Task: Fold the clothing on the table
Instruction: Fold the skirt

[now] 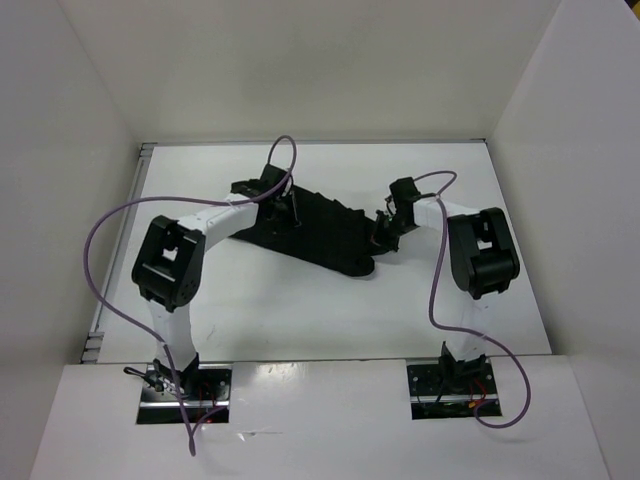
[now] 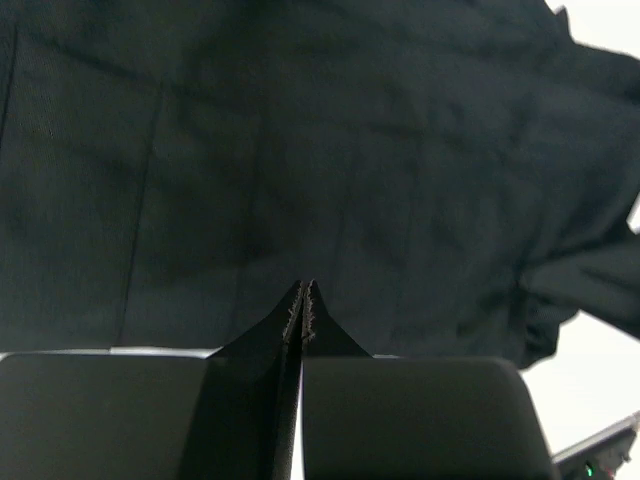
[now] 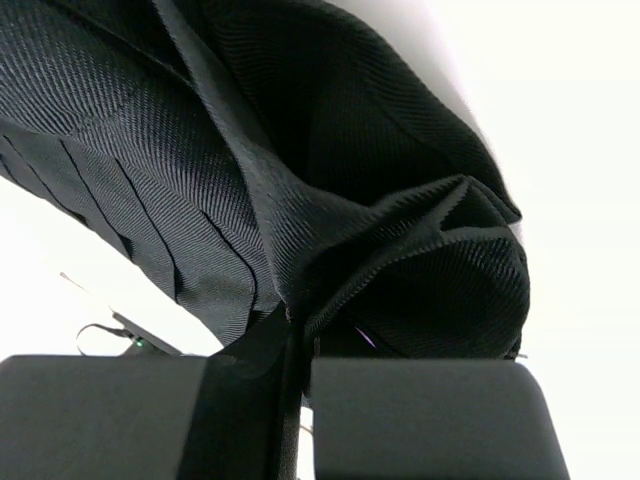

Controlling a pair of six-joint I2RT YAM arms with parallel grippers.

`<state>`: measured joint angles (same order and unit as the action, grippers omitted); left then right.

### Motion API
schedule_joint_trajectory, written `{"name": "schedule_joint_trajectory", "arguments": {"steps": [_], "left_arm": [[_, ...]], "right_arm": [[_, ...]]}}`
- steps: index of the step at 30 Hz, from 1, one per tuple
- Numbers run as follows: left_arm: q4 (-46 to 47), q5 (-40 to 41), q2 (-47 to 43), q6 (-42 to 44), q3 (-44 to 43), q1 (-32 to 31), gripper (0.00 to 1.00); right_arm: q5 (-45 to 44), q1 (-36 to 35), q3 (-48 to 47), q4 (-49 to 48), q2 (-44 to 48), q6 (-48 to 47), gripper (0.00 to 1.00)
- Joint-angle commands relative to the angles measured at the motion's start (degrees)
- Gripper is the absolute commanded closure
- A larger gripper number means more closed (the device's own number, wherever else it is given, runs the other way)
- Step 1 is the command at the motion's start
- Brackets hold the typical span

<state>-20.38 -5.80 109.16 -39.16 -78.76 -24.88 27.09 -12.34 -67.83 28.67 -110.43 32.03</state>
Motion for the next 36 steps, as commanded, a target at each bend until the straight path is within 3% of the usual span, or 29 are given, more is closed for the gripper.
{"name": "schedule_joint_trajectory", "arguments": {"steps": [1,8,16,18,23,29,31,33,34,36], "left_arm": [[0.00,3.16,2.71,-1.80,-3.85,-0.96,1.00],[-4.14,5.80,9.84,-2.33,-4.83,-4.99,1.00],[-2.12,-1.30,12.65,-2.86,-2.27,-15.35,1.00],[-1.06,-4.72,13.96,-1.72,-5.33,-16.77,1.00],[0.08,-12.30,17.04,-0.66,-11.14,-17.83,1.00],[0.35,-11.70,13.11,-2.58,-12.38,-17.13,1.00],[-1.84,-9.33,9.77,-3.11,-11.16,-14.67,0.91],[-3.69,-3.54,3.88,-3.12,-10.10,-12.22,0.61],[-5.44,-1.25,-0.31,-3.12,-8.88,-11.34,0.51],[-6.68,4.03,-4.29,-3.12,-7.29,-9.23,0.46]], "right_arm": [[-1.43,0.21,1.47,2.80,3.47,-1.80,1.00],[-1.35,0.21,0.25,4.73,7.59,-2.32,1.00],[5.24,0.21,-3.35,10.00,22.00,-2.32,1.00],[9.00,0.21,-3.88,10.01,23.41,-2.32,1.00],[16.84,0.21,-3.89,8.17,24.74,-1.63,1.00],[20.02,0.82,-3.89,6.31,24.65,-1.79,1.00],[20.02,0.82,-3.36,6.93,24.65,-2.68,1.00],[18.96,2.05,-3.36,8.95,24.65,-4.51,1.00],[18.96,2.05,-3.36,8.95,24.65,-4.52,1.00],[18.44,2.06,-2.84,9.57,24.65,-5.04,1.00]]}}
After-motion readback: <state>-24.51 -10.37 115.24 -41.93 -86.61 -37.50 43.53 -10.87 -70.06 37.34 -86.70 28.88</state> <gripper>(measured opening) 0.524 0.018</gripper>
